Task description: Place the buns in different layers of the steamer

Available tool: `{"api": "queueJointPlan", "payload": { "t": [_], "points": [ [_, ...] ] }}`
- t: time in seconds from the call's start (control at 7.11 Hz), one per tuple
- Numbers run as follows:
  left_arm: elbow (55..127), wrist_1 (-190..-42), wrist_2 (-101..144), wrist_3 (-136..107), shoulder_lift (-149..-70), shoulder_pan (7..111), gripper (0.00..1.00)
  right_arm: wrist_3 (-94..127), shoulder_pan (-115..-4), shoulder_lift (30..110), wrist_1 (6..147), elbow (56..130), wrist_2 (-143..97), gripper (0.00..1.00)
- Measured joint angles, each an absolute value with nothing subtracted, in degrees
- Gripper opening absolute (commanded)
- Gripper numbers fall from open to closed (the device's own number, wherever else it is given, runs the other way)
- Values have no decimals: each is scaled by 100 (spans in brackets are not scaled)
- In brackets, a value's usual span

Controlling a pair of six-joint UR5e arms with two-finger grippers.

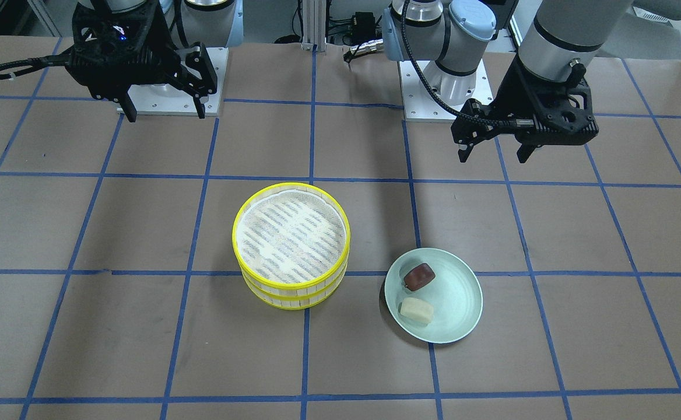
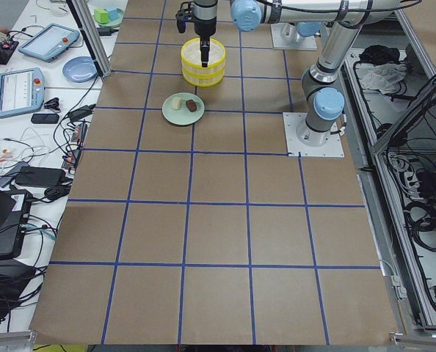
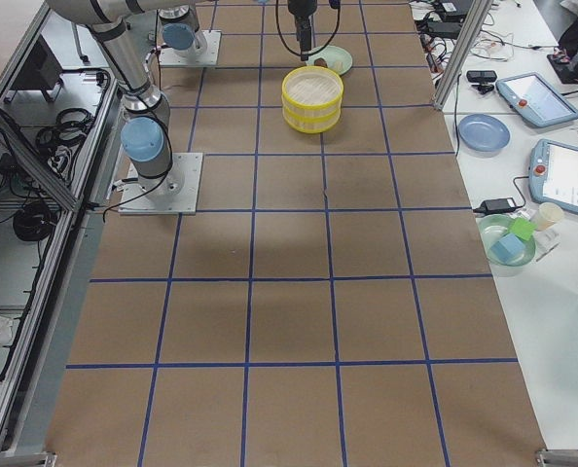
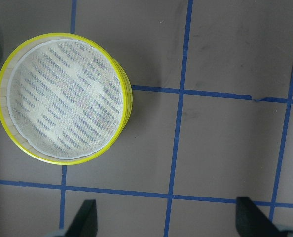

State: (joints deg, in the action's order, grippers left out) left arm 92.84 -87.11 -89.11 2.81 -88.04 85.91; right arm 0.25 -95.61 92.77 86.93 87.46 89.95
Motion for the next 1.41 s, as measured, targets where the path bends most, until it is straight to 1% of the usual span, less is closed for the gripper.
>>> {"api": "queueJointPlan", "payload": {
  "t": [0.28,0.56,0.84,0.98,1.12,1.27,1.41],
  "points": [
    [9289,-8475,-8899,448,-9026,8587,100,46,-9581,9340,8728,9013,8999,100],
    [9345,-7532,-8879,772,-9597,8587,100,85,-9598,9113,9024,9445,8994,100],
    [9455,-6627,-8856,1116,-10228,8587,100,106,-9628,8311,9923,9901,8993,100],
    [9510,-6120,-8739,1209,-10585,8587,100,131,-9650,8012,10188,9991,8958,99],
    [9562,-5685,-8541,1287,-10938,8587,95,178,-9663,7818,10323,10028,8917,91],
    [9590,-5322,-8405,1327,-11254,8600,95,219,-9671,7689,10407,10040,8900,89],
    [9601,-5086,-8285,1356,-11538,8625,100,253,-9685,7577,10541,10043,8870,86]
  ]
}}
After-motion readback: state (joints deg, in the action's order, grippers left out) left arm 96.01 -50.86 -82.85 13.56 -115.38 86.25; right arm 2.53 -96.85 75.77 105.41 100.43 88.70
